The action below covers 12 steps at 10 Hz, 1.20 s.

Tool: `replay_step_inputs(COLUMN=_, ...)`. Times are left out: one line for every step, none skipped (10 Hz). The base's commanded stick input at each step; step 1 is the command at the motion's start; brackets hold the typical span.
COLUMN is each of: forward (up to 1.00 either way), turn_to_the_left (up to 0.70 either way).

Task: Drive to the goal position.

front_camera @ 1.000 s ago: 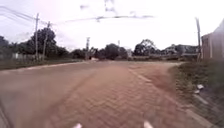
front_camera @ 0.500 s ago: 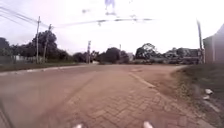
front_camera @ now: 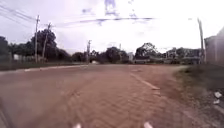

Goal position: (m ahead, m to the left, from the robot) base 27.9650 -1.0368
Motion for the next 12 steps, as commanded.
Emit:
replay_step_inputs(forward=0.5, turn_to_the_left=0.0)
replay_step_inputs(forward=0.5, turn_to_the_left=0.0)
replay_step_inputs(forward=0.5, turn_to_the_left=0.0)
replay_step_inputs(forward=0.5, turn_to_the_left=0.0)
replay_step_inputs(forward=0.5, turn_to_the_left=0.0)
replay_step_inputs(forward=0.5, turn_to_the_left=0.0)
replay_step_inputs(forward=0.5, turn_to_the_left=0.0)
replay_step_inputs(forward=0.5, turn_to_the_left=0.0)
replay_step_inputs(forward=0.5, turn_to_the_left=0.0)
replay_step_inputs(forward=0.5, turn_to_the_left=0.0)
replay_step_inputs(forward=0.5, turn_to_the_left=0.0)
replay_step_inputs(forward=0.5, turn_to_the_left=0.0)
